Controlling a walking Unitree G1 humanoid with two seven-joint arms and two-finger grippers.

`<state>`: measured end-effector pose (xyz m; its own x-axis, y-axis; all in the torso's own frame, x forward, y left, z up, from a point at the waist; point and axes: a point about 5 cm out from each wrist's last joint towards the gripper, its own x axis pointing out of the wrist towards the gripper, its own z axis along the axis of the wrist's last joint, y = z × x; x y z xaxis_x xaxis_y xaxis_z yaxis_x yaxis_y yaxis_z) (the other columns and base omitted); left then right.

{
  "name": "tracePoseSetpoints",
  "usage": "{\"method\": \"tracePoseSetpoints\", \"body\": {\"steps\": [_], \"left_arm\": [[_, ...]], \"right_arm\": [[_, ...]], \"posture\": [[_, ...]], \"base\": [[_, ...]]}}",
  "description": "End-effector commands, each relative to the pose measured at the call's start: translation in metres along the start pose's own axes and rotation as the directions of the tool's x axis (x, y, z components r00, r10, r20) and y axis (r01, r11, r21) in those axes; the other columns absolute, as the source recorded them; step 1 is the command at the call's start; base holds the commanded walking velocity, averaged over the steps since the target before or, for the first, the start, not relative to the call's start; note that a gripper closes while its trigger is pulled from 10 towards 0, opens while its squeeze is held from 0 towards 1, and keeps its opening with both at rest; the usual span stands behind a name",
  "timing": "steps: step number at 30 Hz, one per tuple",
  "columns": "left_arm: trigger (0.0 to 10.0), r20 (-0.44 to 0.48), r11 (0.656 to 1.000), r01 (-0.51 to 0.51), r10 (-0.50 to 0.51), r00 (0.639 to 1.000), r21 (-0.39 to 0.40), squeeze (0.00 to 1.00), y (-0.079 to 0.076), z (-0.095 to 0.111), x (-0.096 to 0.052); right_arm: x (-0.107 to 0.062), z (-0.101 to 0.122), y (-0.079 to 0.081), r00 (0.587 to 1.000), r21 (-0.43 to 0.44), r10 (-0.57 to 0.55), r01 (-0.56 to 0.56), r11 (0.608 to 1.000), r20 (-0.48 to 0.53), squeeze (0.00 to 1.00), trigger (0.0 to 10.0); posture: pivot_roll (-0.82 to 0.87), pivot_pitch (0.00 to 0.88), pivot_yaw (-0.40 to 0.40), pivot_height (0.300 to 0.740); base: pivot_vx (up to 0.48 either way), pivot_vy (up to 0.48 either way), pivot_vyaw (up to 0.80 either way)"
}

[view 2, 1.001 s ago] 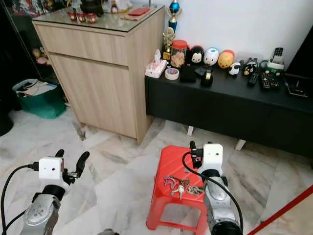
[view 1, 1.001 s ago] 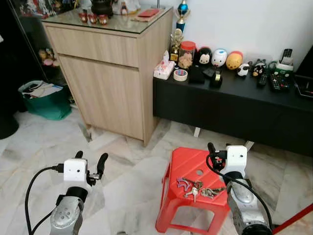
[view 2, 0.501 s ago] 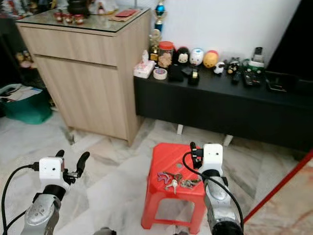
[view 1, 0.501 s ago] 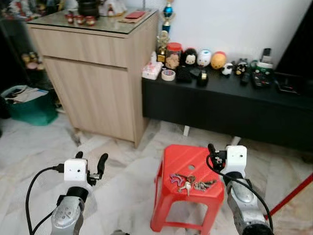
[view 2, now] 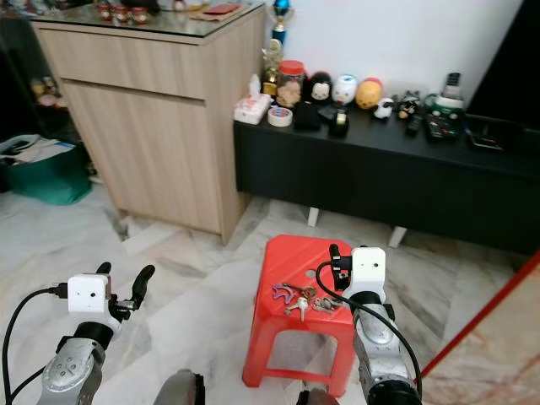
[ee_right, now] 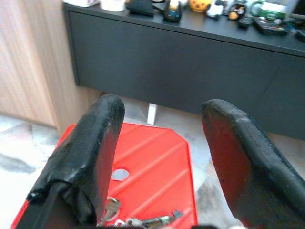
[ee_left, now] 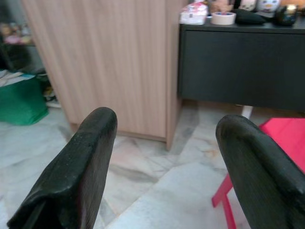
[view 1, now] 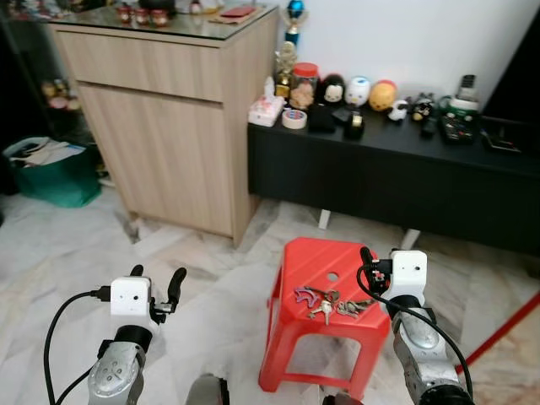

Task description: Hang keys on a hook

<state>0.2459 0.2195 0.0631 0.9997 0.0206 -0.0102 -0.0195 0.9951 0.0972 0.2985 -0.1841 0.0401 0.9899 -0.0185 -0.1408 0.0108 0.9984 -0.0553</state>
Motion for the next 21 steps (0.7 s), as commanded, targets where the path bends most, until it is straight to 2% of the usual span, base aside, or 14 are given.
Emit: {"method": "tracePoseSetpoints", "body": {"steps": [1, 6, 11, 21], "left_arm": [[10.0, -0.006, 1.000, 0.015, -0.015, 1.000, -0.014, 0.00, -0.0025, 0.0011, 0.0022], [10.0, -0.009, 1.000, 0.022, -0.022, 1.000, -0.009, 0.00, -0.0027, 0.0012, 0.0025], [10.0, -0.013, 1.000, 0.022, -0.022, 1.000, -0.012, 0.00, -0.0026, 0.0009, 0.0026], [10.0, -0.012, 0.999, 0.022, -0.023, 1.000, -0.026, 0.00, -0.0033, 0.0016, 0.0039]], "right_arm": [[-0.0001, -0.0019, 0.0004, 1.000, -0.004, 0.010, -0.010, 1.000, -0.018, 0.00, 10.0], [0.0008, -0.0056, 0.0042, 0.998, -0.016, 0.021, -0.021, 1.000, -0.056, 0.00, 10.0], [0.0014, -0.0048, 0.0051, 0.998, -0.017, 0.025, -0.026, 1.000, -0.051, 0.00, 10.0], [0.0023, -0.0036, 0.0064, 0.998, -0.022, 0.033, -0.034, 0.999, -0.045, 0.00, 10.0]], "posture": [[0.08, 0.000, -0.034, 0.638], [0.08, 0.000, -0.034, 0.638], [0.08, 0.000, -0.034, 0.608], [0.08, 0.000, -0.032, 0.608]], "base": [[0.000, 0.000, 0.00], [0.000, 0.000, 0.00], [0.000, 0.000, 0.00], [0.000, 0.000, 0.00]]}}
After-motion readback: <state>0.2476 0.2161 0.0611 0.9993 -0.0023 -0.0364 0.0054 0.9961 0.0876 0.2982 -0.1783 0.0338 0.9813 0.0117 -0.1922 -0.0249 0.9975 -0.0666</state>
